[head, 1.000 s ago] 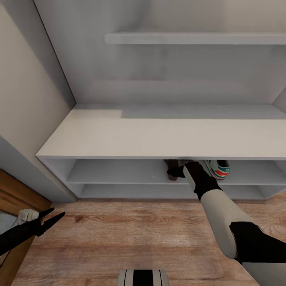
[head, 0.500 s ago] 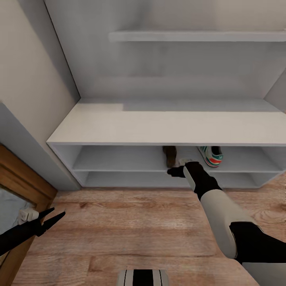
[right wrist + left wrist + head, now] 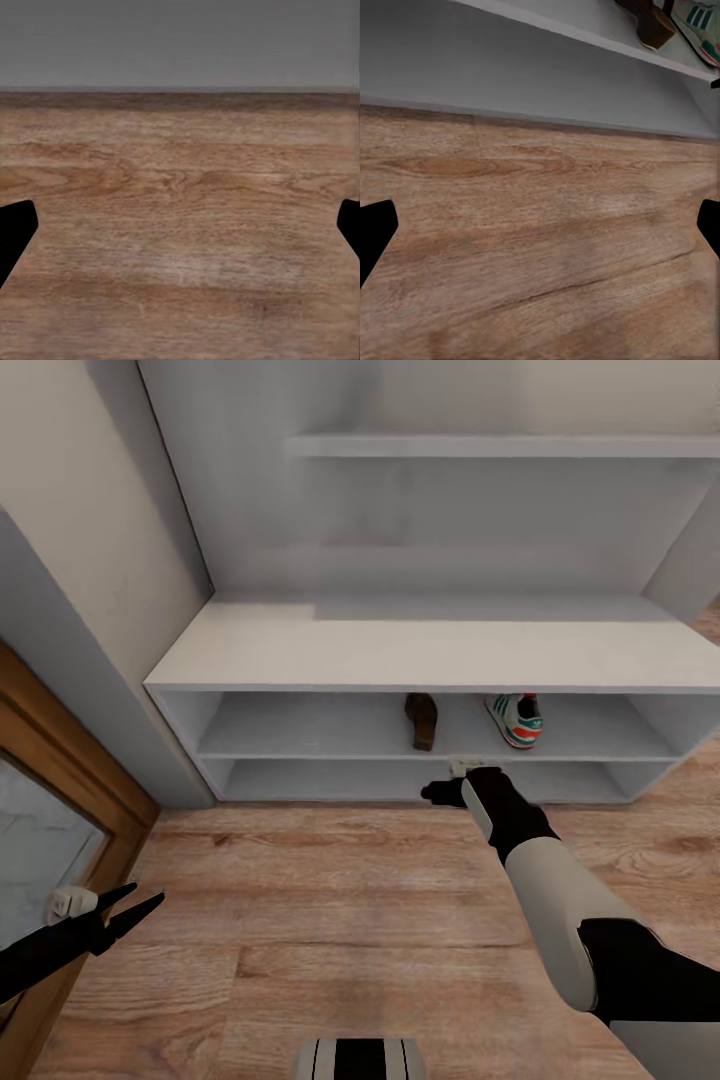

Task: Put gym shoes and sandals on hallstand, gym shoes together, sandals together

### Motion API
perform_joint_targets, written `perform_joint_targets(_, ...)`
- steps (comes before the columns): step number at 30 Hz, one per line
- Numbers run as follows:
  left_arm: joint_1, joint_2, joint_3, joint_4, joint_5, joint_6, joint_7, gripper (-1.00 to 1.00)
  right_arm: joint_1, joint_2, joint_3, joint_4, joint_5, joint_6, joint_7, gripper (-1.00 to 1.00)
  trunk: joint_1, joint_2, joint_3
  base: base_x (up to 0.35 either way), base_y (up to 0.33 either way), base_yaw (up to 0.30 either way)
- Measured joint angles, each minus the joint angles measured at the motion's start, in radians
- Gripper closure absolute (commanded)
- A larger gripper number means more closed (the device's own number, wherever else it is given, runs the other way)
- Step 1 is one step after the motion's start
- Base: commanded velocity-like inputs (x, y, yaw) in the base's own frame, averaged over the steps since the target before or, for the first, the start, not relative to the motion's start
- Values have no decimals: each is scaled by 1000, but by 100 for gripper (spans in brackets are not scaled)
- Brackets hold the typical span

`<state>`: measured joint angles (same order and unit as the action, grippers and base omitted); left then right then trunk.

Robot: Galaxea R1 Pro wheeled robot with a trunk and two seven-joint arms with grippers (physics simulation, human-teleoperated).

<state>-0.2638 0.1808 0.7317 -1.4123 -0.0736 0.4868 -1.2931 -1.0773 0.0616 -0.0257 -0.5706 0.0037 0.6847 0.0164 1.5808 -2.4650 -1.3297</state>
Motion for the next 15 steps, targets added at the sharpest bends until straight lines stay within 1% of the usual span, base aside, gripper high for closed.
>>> perform_joint_targets(4,0,0,0,1,0,0,0,-100,0,0,0,0,4,0,0,-100,0,0,0,-98,0,0)
perform_joint_targets(15,0,0,1,1,0,0,2,-100,2,0,0,0,7,-2,5,-100,0,0,0,-11,0,0)
